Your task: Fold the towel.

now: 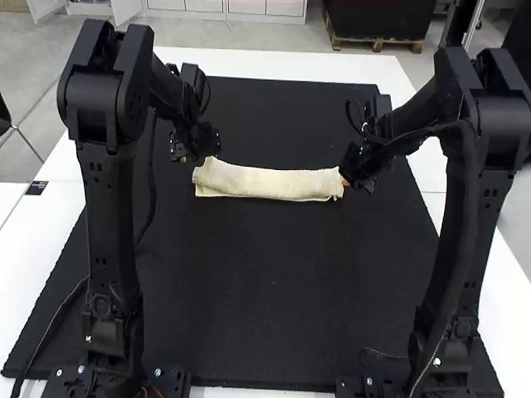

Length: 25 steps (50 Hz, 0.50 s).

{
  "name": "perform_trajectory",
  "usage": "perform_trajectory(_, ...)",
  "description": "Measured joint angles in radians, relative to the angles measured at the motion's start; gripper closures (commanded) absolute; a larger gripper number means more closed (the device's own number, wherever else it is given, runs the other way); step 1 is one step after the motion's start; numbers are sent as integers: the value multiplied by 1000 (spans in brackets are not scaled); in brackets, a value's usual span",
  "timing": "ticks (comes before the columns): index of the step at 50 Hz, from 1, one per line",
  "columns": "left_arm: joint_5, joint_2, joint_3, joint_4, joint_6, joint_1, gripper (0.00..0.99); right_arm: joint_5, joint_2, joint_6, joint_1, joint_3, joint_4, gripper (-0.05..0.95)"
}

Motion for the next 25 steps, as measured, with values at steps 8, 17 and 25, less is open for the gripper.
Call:
perform_trajectory(8, -8, 0, 18, -20, 0, -25, 33, 0, 0, 2, 0, 0, 0, 554)
perform_trajectory(17, -11, 0, 18, -26, 0, -32, 33, 0, 0, 10, 0, 0, -3, 190)
perform_trajectory(25, -11, -3, 19, -41, 0, -32, 33, 0, 0, 23, 4, 0, -3, -10)
